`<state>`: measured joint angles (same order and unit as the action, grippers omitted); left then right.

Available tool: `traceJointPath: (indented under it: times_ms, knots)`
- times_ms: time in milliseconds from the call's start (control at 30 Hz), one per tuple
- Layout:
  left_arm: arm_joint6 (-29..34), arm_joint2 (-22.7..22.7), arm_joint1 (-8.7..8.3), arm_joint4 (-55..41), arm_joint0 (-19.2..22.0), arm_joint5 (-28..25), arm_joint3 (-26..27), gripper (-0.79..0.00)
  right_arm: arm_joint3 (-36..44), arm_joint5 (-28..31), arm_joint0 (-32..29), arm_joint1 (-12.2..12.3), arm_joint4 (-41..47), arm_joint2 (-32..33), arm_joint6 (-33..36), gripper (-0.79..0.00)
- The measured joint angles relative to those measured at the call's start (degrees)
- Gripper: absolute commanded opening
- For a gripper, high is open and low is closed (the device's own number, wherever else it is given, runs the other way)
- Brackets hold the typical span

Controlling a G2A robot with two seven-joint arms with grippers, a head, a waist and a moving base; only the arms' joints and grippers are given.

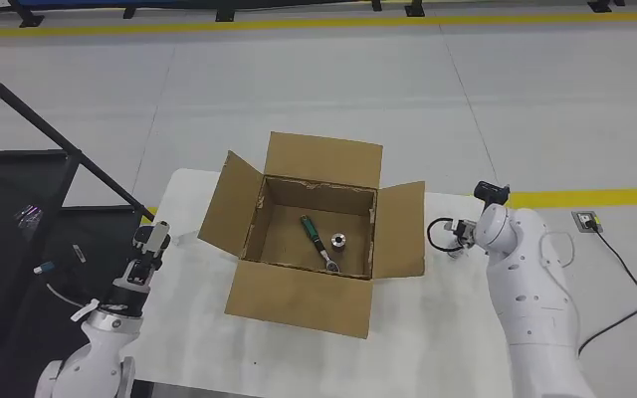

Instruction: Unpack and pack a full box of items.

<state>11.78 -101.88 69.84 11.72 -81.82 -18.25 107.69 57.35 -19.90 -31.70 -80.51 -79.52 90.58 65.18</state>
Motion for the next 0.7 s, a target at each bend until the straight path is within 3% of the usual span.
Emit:
traceJointPath:
  times_ms: [67,200,500,700]
  knots:
    - [0.0,0.1,-0.02,0.1,0.1,0.1,-0.1,0.0,-0.9,0.3,0.2,0.0,0.4,0.0,-0.6,-0.52]
    - [0.0,0.3,-0.07,0.3,0.4,0.3,-0.2,0.0,-2.2,0.2,0.7,0.1,1.3,0.0,-1.5,-0.785]
    - [-0.2,0.4,-0.19,0.3,1.3,0.8,-1.0,0.0,0.9,0.3,0.0,0.6,2.8,0.6,-2.1,-0.785]
    - [-0.1,0.3,-0.27,-0.2,1.5,0.8,-1.1,0.0,17.5,-2.3,-5.2,0.5,4.5,0.8,-3.5,-0.785]
